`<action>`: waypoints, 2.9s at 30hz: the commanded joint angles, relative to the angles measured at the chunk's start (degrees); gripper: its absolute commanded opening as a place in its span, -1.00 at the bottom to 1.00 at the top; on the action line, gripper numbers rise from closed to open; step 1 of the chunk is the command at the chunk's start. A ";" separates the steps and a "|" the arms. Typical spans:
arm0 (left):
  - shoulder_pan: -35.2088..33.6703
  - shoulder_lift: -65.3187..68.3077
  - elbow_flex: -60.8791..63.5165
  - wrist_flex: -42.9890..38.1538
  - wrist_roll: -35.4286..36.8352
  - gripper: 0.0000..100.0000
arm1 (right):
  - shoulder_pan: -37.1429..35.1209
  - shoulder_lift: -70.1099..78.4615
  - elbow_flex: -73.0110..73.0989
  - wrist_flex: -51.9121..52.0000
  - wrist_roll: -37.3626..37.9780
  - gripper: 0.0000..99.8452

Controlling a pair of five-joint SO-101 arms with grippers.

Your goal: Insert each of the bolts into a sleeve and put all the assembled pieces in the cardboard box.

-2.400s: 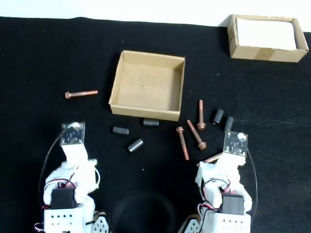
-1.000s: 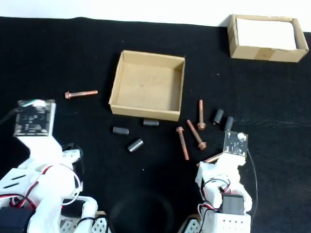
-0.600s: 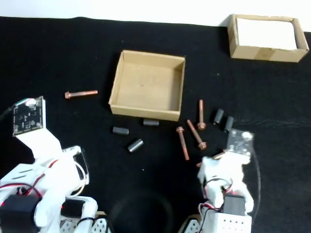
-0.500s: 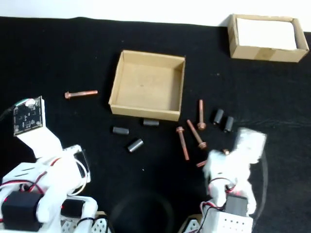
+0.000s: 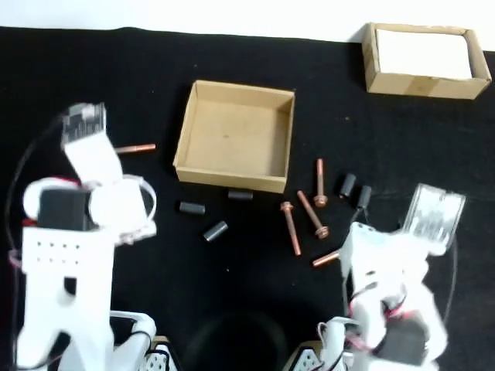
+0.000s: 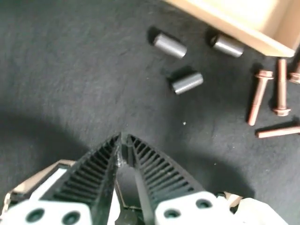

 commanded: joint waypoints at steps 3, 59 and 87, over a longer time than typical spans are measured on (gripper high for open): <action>3.56 0.66 0.13 0.18 0.53 -0.98 | -0.66 26.15 -20.09 9.10 -0.44 -0.58; -6.73 0.75 55.69 -73.23 0.62 -0.38 | 2.59 103.43 -55.87 -8.31 -6.68 -0.65; -6.46 10.07 52.79 -73.23 0.53 -0.38 | 2.86 108.62 -84.62 19.74 -4.04 -0.98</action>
